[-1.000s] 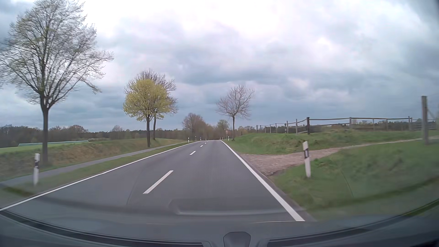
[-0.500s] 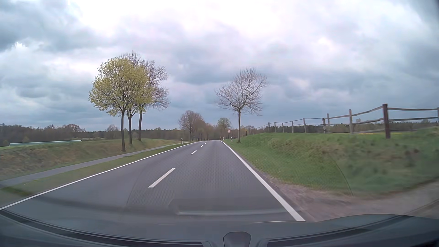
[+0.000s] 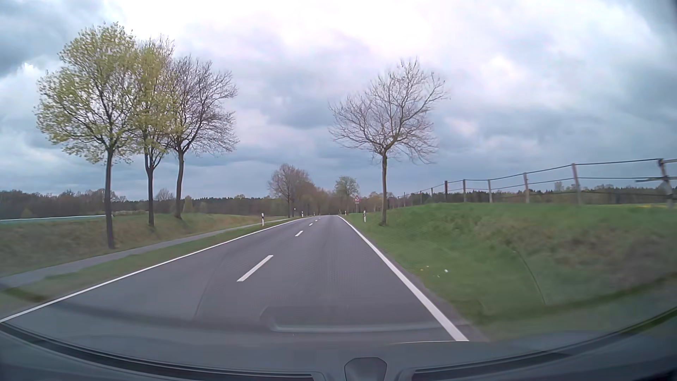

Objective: Follow the waypoints while adhering to traffic rules and regulations

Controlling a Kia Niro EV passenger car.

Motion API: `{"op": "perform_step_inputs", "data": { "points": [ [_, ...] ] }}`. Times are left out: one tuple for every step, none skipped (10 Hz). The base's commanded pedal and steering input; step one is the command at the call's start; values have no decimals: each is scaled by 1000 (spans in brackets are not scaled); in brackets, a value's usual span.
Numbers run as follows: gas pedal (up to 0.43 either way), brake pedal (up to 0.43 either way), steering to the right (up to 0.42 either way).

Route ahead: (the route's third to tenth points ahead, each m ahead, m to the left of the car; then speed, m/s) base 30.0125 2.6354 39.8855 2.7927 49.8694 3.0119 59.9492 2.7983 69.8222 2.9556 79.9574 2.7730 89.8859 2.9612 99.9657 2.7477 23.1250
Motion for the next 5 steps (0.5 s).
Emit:
{"op": "perform_step_inputs", "data": {
  "points": [
    [110,0,-4],
    [98,0,-5],
    [79,0,-6],
    [79,0,-6],
    [79,0,-5]
  ]
}}
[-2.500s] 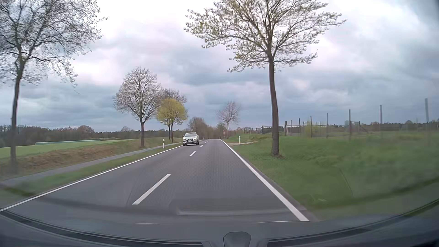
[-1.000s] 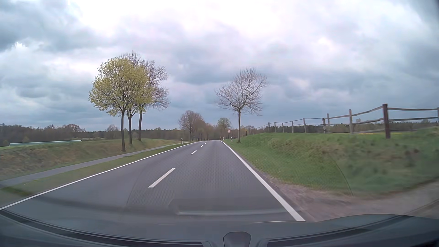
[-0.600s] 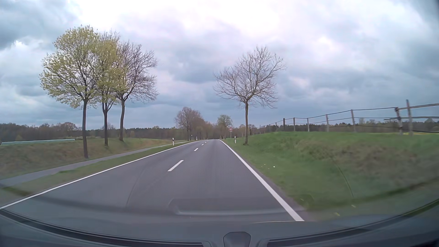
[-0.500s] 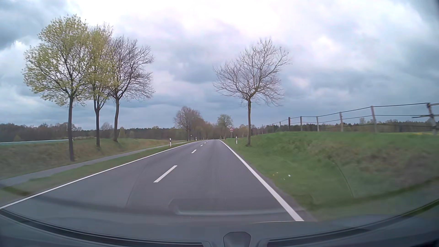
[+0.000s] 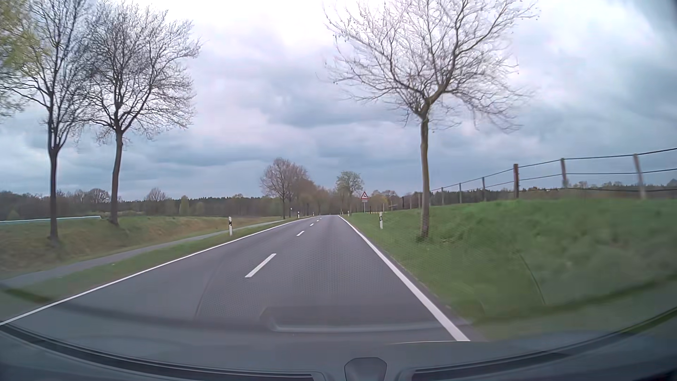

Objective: Follow the waypoints while adhering to traffic rules and regulations

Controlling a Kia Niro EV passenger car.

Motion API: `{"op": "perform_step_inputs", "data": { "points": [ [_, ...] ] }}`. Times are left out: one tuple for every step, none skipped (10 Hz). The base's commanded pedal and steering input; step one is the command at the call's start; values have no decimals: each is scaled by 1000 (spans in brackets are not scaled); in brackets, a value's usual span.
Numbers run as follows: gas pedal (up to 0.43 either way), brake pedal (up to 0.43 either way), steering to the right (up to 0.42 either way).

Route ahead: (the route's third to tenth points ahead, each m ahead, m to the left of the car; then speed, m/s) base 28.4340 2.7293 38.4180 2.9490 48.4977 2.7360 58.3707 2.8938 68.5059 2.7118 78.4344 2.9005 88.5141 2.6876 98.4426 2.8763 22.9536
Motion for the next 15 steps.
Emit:
{"op": "perform_step_inputs", "data": {
  "points": [
    [67,0,-5],
    [67,0,-5],
    [67,0,-5],
    [67,0,-5],
    [67,0,-4],
    [67,0,-3],
    [79,0,-3],
    [79,0,-3],
    [87,0,-3],
    [98,0,-3],
    [118,0,-3],
    [118,0,-3],
    [130,0,-3],
    [138,0,-3],
    [138,0,-3]
  ]
}}
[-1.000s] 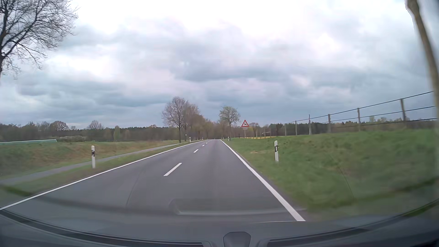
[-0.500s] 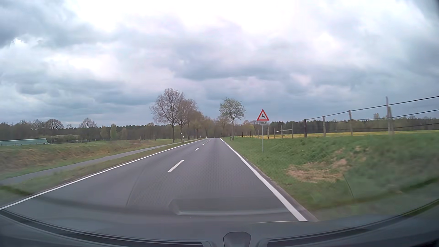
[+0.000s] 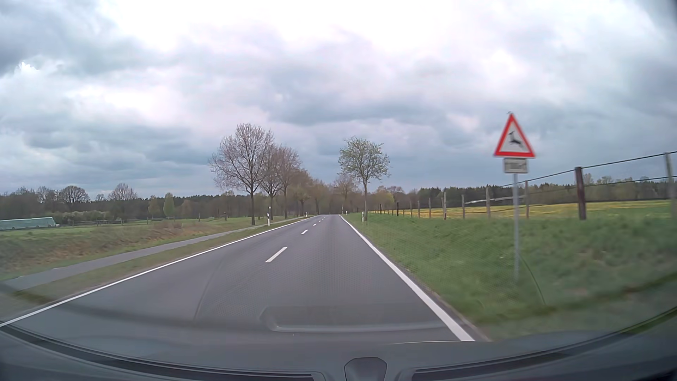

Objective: Follow the waypoints while adhering to traffic rules and regulations

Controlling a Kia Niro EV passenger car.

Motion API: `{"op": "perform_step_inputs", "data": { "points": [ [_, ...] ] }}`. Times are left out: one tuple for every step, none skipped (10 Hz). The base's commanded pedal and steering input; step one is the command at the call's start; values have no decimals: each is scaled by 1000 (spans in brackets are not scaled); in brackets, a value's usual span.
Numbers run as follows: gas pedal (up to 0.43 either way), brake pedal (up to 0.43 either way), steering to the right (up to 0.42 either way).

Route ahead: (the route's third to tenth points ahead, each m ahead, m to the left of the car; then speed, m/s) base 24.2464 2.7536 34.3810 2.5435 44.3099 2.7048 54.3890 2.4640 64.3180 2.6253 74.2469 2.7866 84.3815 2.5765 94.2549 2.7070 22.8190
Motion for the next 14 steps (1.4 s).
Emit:
{"op": "perform_step_inputs", "data": {
  "points": [
    [138,0,-3],
    [138,0,-3],
    [138,0,-3],
    [138,0,-3],
    [138,0,-3],
    [138,0,-3],
    [138,0,-3],
    [138,0,-3],
    [138,0,-3],
    [138,0,-3],
    [138,0,-3],
    [138,0,-5],
    [138,0,-5],
    [130,0,-5]
  ]
}}
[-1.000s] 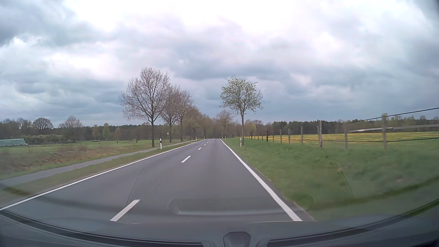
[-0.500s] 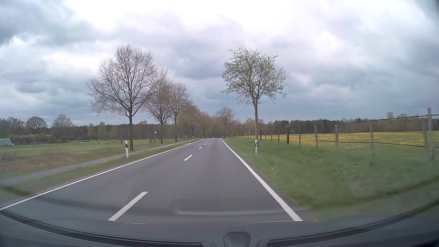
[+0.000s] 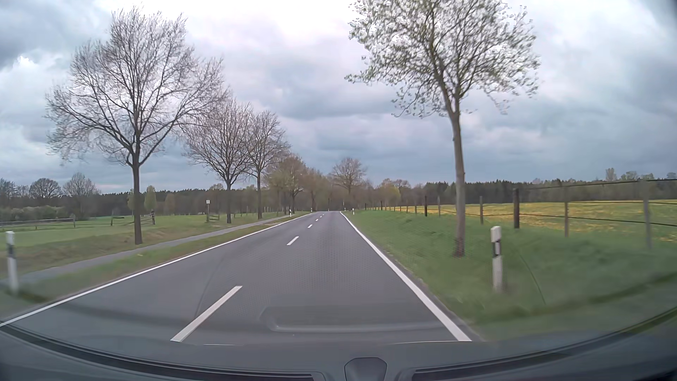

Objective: Follow the waypoints while adhering to traffic rules and regulations

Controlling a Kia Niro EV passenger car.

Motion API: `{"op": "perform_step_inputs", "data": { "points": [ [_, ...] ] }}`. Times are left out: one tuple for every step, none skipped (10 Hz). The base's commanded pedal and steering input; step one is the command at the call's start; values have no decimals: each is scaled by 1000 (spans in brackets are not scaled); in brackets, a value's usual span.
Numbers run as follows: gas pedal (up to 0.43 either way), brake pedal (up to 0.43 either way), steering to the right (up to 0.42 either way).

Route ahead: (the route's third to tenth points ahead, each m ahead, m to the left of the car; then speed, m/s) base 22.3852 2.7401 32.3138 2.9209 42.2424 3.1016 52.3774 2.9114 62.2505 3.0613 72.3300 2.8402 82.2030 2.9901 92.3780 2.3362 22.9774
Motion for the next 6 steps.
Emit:
{"op": "perform_step_inputs", "data": {
  "points": [
    [130,0,-5],
    [130,0,-5],
    [130,0,-5],
    [118,0,-5],
    [118,0,-5],
    [118,0,-5]
  ]
}}
